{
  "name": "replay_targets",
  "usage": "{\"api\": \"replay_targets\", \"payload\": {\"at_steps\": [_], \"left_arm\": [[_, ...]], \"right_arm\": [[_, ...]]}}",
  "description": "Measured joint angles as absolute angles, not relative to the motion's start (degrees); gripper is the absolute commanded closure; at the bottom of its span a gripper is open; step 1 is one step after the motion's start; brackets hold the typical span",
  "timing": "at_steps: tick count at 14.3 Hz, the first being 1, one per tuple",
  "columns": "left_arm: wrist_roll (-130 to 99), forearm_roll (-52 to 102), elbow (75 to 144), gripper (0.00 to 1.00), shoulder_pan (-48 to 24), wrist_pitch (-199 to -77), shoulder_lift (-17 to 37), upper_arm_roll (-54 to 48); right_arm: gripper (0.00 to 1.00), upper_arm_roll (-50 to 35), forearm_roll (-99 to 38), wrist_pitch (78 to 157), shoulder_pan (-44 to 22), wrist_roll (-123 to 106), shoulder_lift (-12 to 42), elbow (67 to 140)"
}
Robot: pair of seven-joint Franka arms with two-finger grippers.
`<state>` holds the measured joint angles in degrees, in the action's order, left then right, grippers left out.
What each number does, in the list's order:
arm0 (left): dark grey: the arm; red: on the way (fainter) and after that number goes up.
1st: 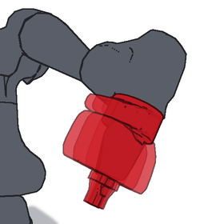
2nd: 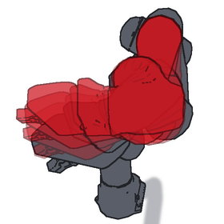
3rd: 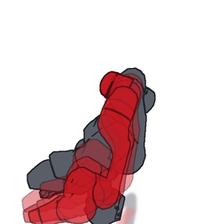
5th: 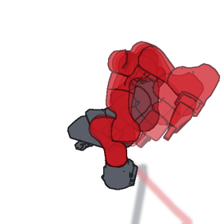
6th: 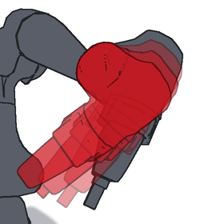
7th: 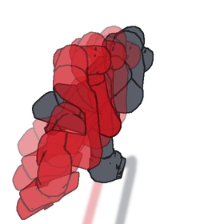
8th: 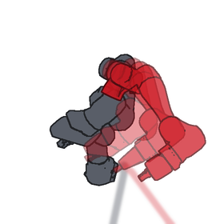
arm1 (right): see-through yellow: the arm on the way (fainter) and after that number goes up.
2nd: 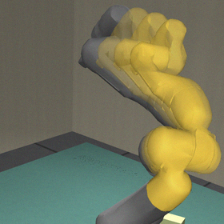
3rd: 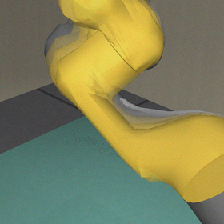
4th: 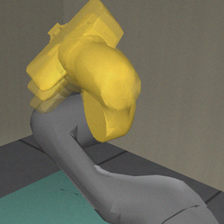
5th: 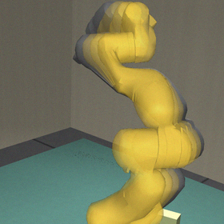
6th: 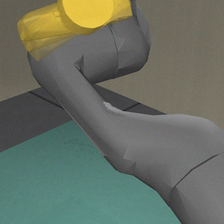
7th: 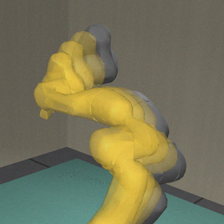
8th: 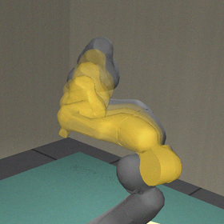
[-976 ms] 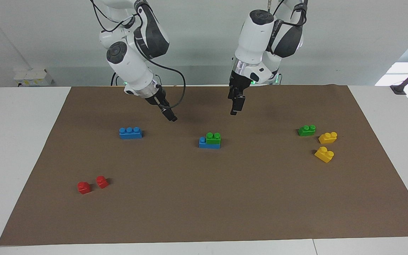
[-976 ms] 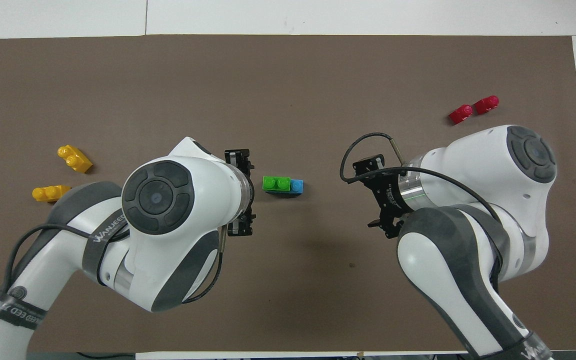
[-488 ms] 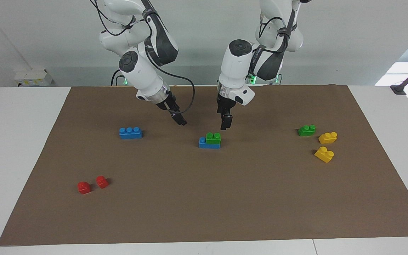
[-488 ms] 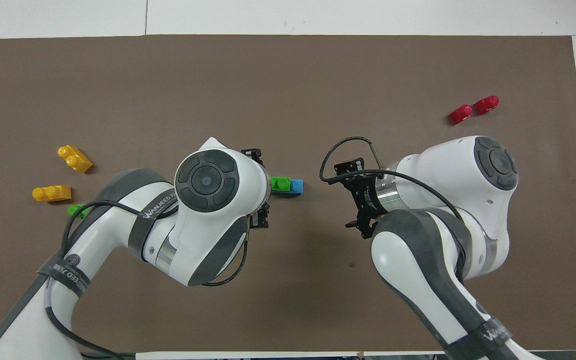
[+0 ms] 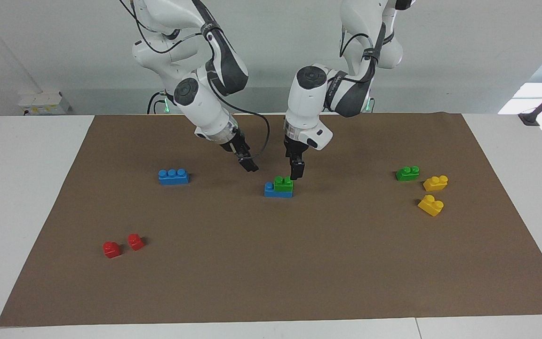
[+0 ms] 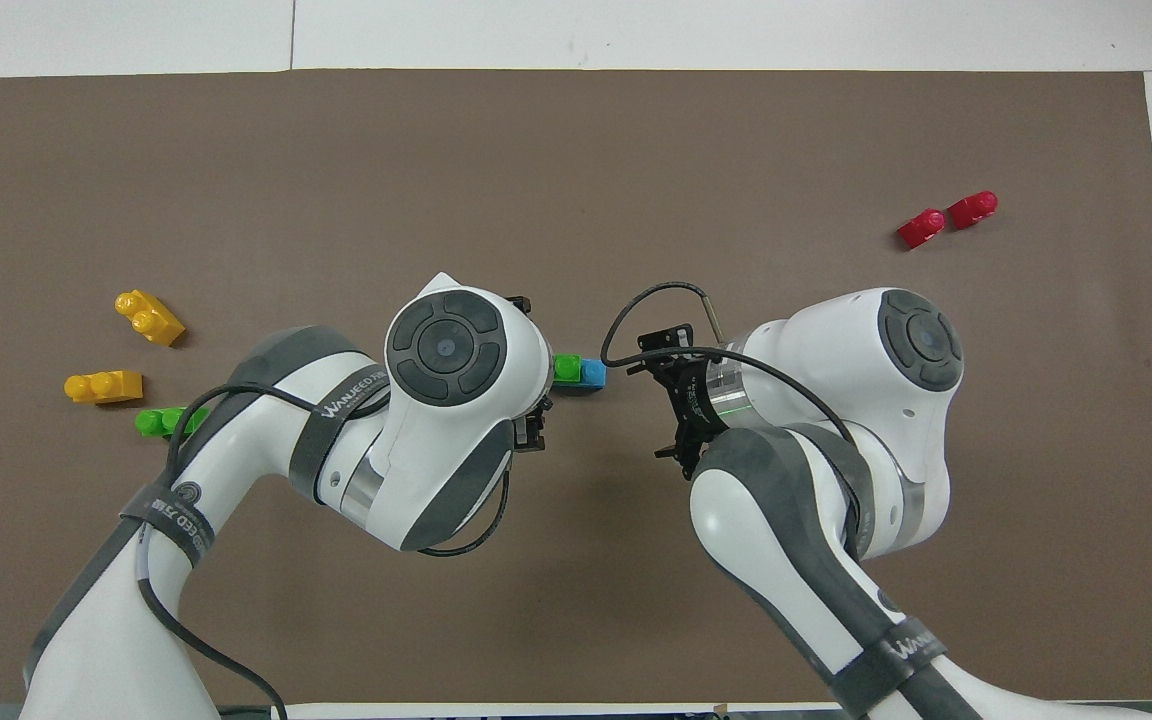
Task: Remove green block with left arm and hold with right
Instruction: 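Lower the left gripper onto the green end while the right gripper lowers onto blue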
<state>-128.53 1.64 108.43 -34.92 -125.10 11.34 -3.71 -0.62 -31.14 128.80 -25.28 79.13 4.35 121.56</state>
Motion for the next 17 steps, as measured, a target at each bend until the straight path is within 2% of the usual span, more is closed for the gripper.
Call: {"api": "replay_targets", "payload": {"at_steps": [7, 10, 17], "left_arm": [[-126.8, 1.4, 108.4, 0.04, -34.9, -126.4, 12.1, -3.2], [-125.8, 1.4, 108.4, 0.04, -34.4, -126.3, 12.1, -2.9], [-124.9, 1.5, 108.4, 0.03, -32.9, -126.2, 12.1, -2.8]], "right_arm": [[0.03, -0.6, -39.7, 132.0, -26.0, 82.1, 6.5, 121.7], [0.03, -0.6, -45.0, 136.8, -26.0, 85.7, 8.1, 122.1], [0.02, -0.6, -45.2, 139.9, -26.6, 86.9, 11.5, 122.5]]}}
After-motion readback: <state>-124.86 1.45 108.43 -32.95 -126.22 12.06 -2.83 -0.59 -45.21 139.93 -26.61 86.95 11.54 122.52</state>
